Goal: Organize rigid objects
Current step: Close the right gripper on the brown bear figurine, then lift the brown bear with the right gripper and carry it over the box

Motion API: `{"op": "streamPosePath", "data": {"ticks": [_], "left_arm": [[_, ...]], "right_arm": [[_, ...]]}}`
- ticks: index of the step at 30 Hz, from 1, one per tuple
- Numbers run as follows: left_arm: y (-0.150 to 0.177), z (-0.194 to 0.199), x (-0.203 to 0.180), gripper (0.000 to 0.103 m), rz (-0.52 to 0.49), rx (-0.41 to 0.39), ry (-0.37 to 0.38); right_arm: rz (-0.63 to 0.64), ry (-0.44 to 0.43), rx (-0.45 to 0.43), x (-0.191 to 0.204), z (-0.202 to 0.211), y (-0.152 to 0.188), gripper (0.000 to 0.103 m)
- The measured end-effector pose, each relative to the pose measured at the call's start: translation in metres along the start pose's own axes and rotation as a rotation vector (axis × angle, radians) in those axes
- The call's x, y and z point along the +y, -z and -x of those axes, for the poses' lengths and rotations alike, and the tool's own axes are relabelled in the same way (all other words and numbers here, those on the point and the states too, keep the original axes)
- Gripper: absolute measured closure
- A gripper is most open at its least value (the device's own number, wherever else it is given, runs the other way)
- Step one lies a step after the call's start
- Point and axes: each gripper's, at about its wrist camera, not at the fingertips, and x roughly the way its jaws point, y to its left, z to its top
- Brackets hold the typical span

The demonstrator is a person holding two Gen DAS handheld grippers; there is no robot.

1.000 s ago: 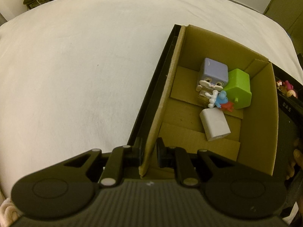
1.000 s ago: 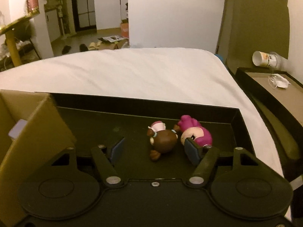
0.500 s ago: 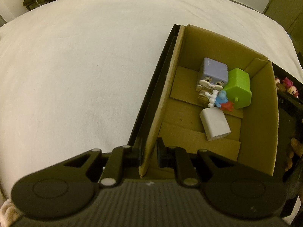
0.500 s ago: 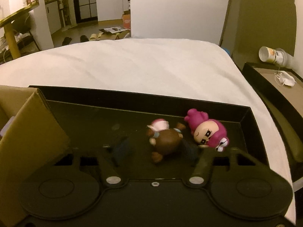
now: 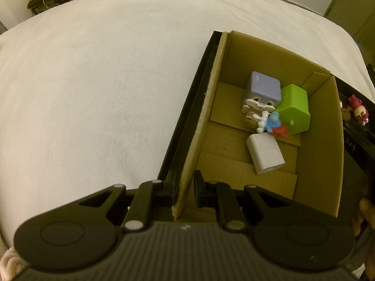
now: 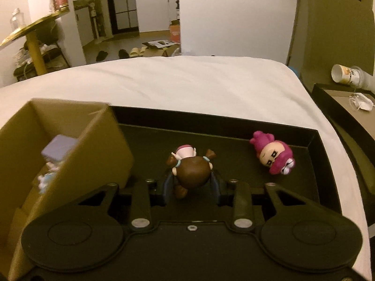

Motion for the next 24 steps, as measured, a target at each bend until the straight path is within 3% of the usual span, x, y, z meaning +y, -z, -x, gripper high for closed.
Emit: {"op": "streamPosePath", "data": {"ticks": [24], "left_arm": [[0.002, 0.001, -0.001, 0.089, -0.010, -0.007, -0.007]], "right_arm": [[0.095, -0.137, -0.184, 0.026, 0.077, -0.037, 0.070]]}}
